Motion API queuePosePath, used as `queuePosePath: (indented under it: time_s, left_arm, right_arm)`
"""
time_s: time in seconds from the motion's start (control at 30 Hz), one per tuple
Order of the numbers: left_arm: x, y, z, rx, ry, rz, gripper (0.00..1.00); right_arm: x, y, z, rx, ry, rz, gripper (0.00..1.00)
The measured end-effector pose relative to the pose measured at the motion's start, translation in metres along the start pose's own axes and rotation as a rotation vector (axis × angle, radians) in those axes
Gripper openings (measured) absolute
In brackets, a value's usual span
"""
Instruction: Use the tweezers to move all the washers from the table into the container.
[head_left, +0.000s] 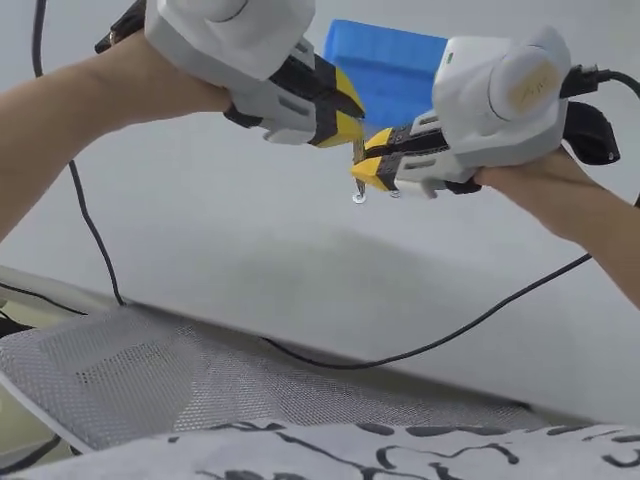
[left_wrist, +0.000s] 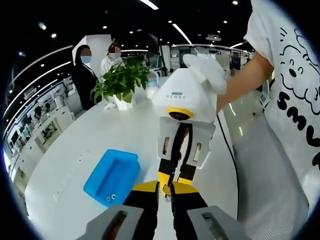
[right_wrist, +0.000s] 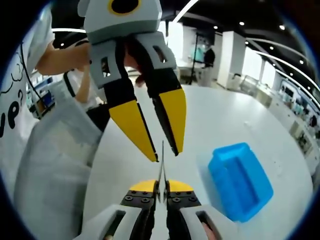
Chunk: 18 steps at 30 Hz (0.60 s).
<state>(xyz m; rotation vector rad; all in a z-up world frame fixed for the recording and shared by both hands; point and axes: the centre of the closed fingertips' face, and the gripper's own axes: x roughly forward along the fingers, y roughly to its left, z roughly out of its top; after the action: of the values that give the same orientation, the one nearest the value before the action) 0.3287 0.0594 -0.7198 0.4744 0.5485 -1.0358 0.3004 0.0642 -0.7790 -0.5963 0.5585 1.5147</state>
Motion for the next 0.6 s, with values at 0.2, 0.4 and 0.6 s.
queuePosePath:
  time_s: [0.2, 0.4, 0.6]
  left_arm:
    - [0.006, -0.015, -0.001, 0.014, 0.014, -0.049, 0.03]
    - [0.008, -0.018, 0.001, 0.017, 0.006, -0.054, 0.00]
    - [0.014, -0.022, -0.001, 0.023, 0.007, -0.062, 0.00]
  right_arm:
    - [-0.001, 0.001, -0.002, -0.001, -0.019, -0.009, 0.03]
    - [-0.003, 0.001, -0.005, 0.011, -0.040, -0.023, 0.03]
    - [-0.001, -0.002, -0.010, 0.019, -0.040, -0.034, 0.03]
